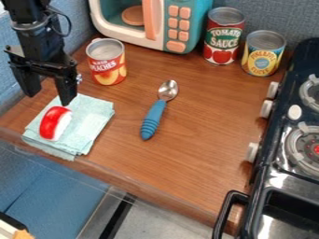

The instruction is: Take the blue spoon to the left side of the peaches can and moves them to the center of table

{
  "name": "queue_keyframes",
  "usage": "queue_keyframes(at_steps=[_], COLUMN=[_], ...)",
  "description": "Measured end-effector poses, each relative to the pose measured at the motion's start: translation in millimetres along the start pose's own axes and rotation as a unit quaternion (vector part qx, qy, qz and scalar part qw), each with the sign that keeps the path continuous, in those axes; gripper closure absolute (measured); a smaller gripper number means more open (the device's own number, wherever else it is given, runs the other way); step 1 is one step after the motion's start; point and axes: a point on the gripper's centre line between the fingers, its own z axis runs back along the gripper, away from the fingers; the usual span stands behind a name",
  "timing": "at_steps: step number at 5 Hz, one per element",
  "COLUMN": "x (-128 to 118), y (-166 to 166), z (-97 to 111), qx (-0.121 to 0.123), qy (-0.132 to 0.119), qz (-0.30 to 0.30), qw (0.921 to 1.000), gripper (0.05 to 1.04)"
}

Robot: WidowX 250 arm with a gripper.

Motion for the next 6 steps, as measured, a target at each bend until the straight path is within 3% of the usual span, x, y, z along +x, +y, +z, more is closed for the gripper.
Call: queue_keyframes(at_steps=[1,3,4,6], x=[-2.8,14.5,24.5,48.2], y=[-2.7,-72.7,-107.7,-123.7], z=[-9.0,-13.1,-17.4,-42.1], qx=[-0.008,-0.035,-0.041,-0.031], qy=[0.014,-0.024,-0.029,-0.021], qz=[0.003,-0.032,-0.052,-0.034], qw=[0.9999,0.9986,0.9974,0.9987], gripper=[0.083,0.083,0.083,0.083])
